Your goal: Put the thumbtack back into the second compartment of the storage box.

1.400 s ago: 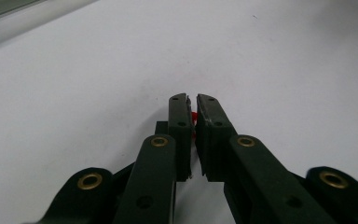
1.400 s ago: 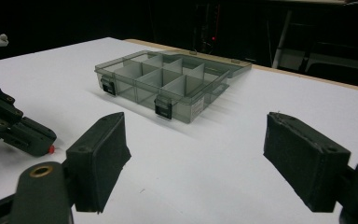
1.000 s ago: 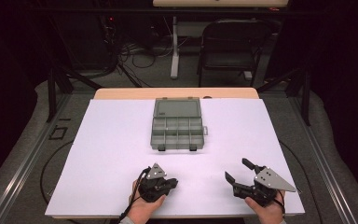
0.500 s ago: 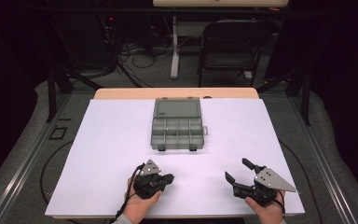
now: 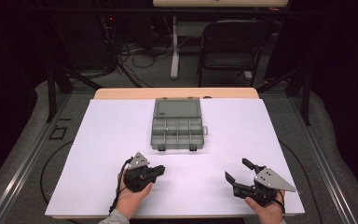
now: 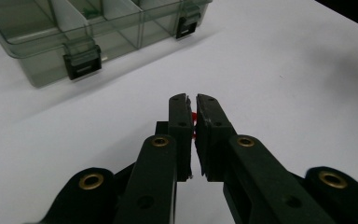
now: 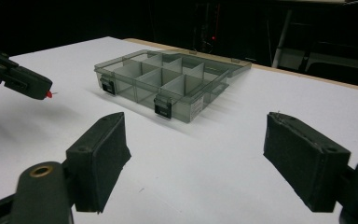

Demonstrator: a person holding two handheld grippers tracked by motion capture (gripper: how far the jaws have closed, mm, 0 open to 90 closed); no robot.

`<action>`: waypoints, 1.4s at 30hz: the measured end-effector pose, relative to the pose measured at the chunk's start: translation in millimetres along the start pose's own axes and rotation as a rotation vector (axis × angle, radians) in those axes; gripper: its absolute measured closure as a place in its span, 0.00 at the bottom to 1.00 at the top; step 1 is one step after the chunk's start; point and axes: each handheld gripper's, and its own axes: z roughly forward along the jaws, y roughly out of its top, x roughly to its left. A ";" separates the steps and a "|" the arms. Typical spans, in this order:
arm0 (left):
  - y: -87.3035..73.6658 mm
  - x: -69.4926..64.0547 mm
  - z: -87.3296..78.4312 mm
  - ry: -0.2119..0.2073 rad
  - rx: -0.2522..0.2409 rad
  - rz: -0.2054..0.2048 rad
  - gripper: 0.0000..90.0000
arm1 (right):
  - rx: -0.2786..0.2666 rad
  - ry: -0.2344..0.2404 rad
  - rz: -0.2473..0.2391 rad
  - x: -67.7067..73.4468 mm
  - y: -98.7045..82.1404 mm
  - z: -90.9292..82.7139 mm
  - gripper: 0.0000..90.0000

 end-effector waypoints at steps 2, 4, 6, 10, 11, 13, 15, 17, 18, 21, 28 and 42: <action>0.8 2.9 -2.0 0.005 -0.008 -0.010 0.95 | 0.001 0.001 0.000 -0.2 -0.1 0.1 0.23; 1.8 5.5 -3.6 0.009 -0.015 -0.015 0.95 | 0.002 0.001 0.001 -0.6 -0.2 0.2 0.23; 3.2 8.5 -5.7 0.016 -0.019 -0.018 0.95 | 0.003 0.000 0.002 -1.1 -0.3 0.3 0.23; 6.0 13.3 -8.8 0.021 -0.037 -0.035 0.95 | 0.002 -0.002 0.005 -1.7 -0.6 0.7 0.23; 7.5 15.0 -9.9 0.026 -0.042 -0.037 0.95 | 0.002 -0.001 0.008 -1.8 -0.8 0.9 0.23; 10.2 17.9 -11.4 0.033 -0.054 -0.043 0.95 | 0.008 -0.001 0.011 -2.2 -1.4 0.9 0.23; 14.0 21.9 -12.8 0.036 -0.063 -0.047 0.95 | 0.008 -0.004 0.010 -3.2 -1.7 1.2 0.23; 17.9 25.6 -13.4 0.043 -0.071 -0.055 0.95 | 0.011 -0.003 0.021 -3.7 -1.9 1.5 0.23; 19.1 26.8 -13.3 0.043 -0.075 -0.058 0.95 | 0.010 -0.005 0.022 -3.9 -1.9 1.6 0.23; 25.0 30.9 -13.3 0.045 -0.081 -0.066 0.95 | 0.010 -0.003 0.023 -3.6 -1.9 1.5 0.23; 52.7 37.9 -11.0 0.043 -0.080 -0.077 0.95 | 0.004 -0.001 0.010 -1.1 -0.9 0.1 0.23; 103.9 43.2 21.6 0.072 -0.005 -0.044 0.95 | 0.004 -0.002 0.017 -0.3 -1.0 1.5 0.23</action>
